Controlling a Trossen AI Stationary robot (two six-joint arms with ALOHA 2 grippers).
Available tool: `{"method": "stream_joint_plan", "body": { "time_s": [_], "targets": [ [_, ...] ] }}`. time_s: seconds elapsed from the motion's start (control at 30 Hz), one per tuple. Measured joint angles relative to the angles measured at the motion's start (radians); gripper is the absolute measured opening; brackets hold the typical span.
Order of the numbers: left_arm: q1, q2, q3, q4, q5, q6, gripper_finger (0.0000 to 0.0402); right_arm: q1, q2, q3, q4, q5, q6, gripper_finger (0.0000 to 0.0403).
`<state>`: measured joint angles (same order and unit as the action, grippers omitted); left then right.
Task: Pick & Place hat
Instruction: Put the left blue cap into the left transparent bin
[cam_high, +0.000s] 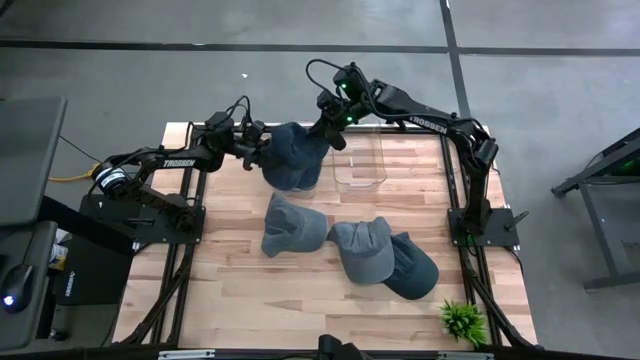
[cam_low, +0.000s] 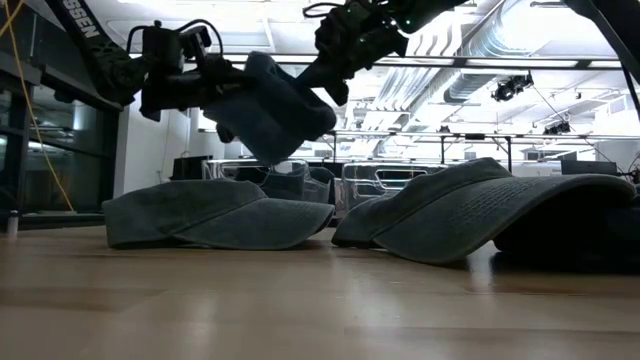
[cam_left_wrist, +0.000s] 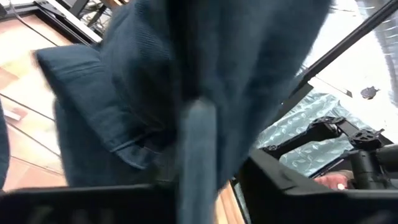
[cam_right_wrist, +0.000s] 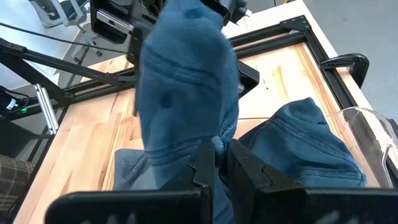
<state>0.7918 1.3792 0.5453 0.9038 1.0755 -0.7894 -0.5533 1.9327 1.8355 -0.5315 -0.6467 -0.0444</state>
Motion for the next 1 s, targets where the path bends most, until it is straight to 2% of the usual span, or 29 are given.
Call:
{"method": "stream_joint_plan", "body": {
  "time_s": [0.2,0.37,0.53,0.73,1.0],
  "targets": [
    [0.005,0.0,0.004,0.011,0.016,-0.003,0.0239,0.0,0.0,0.0,-0.006,0.021,0.0,0.0016],
    [0.073,-0.005,0.039,0.012,0.09,-0.099,0.0296,0.0,0.0,0.0,-0.011,0.027,0.0,0.0016],
    [0.173,-0.006,0.067,0.013,0.172,-0.167,0.0307,0.0,0.0,0.0,-0.014,0.027,0.0,0.0016],
    [0.297,-0.047,0.068,0.012,0.199,-0.196,0.0308,0.0,0.0,0.0,-0.071,0.036,-0.006,0.0016],
    [0.342,-0.102,0.068,0.012,0.201,-0.203,0.0308,0.0,-0.013,0.008,-0.13,0.058,0.001,0.0016]
  ]
}}
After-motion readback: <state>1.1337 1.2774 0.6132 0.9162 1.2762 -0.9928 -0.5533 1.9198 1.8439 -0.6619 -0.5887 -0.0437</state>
